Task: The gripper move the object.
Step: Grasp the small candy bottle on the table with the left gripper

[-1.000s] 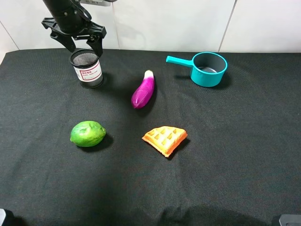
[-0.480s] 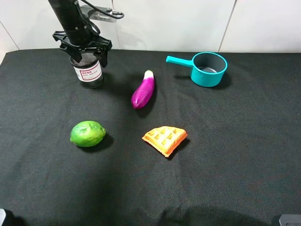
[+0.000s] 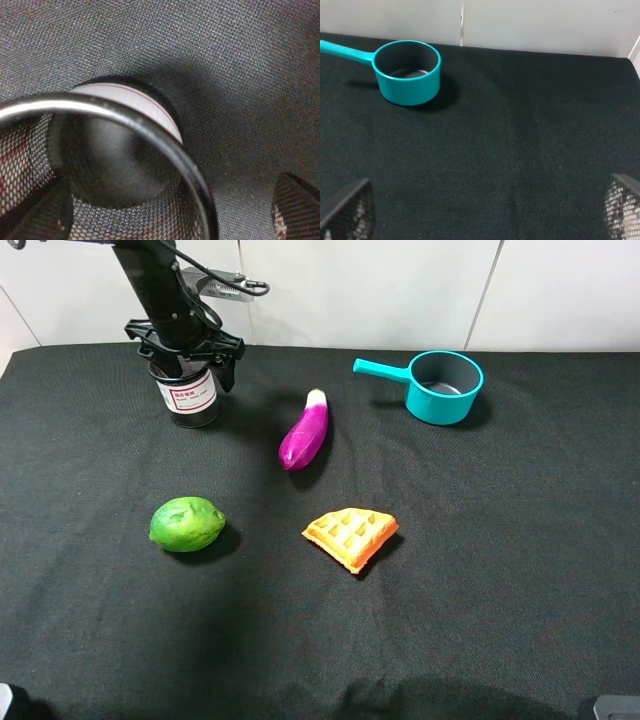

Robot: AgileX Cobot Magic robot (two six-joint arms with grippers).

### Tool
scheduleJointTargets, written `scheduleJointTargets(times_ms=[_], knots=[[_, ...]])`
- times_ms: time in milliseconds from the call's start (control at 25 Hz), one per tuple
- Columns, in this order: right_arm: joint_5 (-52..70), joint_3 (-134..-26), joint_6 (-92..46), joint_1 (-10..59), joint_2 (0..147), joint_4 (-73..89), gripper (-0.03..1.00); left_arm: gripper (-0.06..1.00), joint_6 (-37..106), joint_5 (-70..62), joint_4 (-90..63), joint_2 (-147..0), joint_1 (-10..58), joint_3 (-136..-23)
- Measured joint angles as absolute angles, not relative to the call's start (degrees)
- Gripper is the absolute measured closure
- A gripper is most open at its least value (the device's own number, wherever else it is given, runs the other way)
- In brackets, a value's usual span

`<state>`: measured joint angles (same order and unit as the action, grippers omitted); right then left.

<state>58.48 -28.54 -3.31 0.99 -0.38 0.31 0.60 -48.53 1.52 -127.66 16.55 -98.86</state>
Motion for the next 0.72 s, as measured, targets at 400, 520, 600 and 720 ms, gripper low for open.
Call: scheduleJointTargets(times_ms=[400, 520, 600, 720], knots=[[58.48, -28.54, -3.31, 0.99, -0.38, 0.31, 0.27, 0.11, 0.6, -47.98, 1.66, -129.94, 16.8, -99.5], [58.48, -28.54, -3.31, 0.99, -0.38, 0.31, 0.27, 0.11, 0.6, -47.58, 1.72, -129.94, 16.94, -99.5], [58.48, -28.54, -3.31, 0.99, -0.38, 0.31, 0.27, 0.11, 0.6, -47.58, 1.77, -129.94, 16.94, -99.5], [58.48, -28.54, -3.31, 0.99, -0.38, 0.31, 0.27, 0.12, 0.6, -47.51, 1.78, -129.94, 16.94, -99.5]])
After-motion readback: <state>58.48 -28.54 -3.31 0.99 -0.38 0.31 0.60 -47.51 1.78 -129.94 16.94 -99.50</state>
